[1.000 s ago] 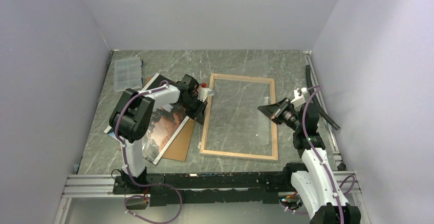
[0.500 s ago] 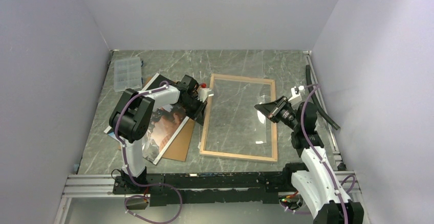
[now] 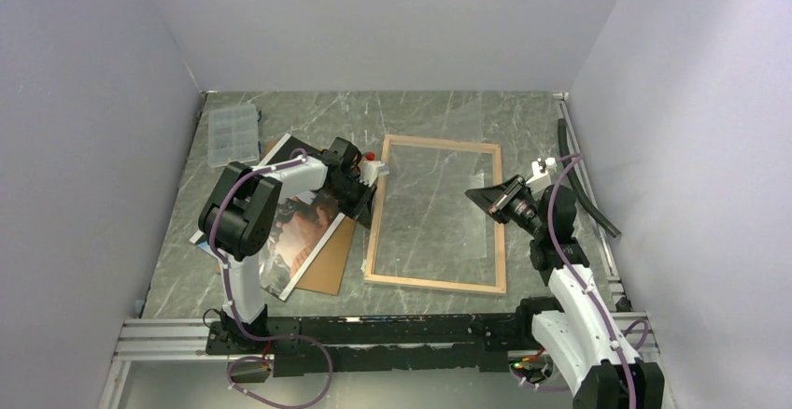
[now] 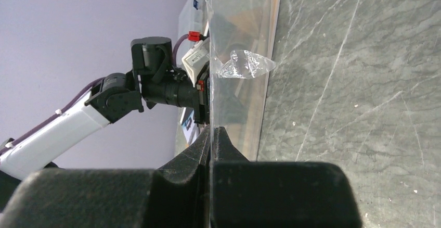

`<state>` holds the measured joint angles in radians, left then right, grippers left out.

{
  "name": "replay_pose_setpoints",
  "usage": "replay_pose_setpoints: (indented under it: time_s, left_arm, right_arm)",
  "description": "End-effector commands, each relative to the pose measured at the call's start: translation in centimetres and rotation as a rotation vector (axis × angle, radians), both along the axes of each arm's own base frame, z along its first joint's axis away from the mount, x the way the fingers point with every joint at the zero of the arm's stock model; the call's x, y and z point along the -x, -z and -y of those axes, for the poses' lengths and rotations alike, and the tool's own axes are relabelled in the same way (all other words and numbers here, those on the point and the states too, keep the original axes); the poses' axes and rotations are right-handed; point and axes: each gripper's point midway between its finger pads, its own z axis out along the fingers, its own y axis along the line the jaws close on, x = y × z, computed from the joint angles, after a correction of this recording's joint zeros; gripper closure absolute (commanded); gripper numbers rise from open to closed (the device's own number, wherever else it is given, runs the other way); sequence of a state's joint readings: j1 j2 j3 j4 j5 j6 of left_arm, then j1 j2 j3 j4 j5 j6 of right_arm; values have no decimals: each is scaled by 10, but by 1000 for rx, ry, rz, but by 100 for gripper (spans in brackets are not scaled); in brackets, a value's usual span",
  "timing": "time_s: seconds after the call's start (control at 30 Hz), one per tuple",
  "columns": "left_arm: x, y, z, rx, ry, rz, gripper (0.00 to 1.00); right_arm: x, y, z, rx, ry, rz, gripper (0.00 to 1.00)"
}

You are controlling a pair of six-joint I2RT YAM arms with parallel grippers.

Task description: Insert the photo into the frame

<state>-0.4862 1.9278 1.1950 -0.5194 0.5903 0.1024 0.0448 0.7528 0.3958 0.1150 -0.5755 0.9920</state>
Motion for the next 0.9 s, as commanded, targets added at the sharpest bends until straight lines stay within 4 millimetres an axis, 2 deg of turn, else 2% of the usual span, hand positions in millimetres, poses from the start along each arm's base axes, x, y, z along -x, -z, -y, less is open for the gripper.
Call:
replay_pose_setpoints:
  time_s: [0.0, 0.23, 0.53, 0.87]
  left_arm:
    - [12, 14, -1, -22, 16, -24, 87]
    - [12, 13, -2, -19, 22, -16, 87]
    - [11, 13, -1, -17, 19, -16, 88]
    - [10, 13, -2, -21, 12, -14, 89]
  right_arm:
    - [1, 12, -3, -8, 0, -49, 100]
    - [0, 14, -4, -34, 5, -82, 100]
    - [5, -19, -10, -97, -26, -32, 100]
    - [9, -26, -12, -121, 14, -55, 100]
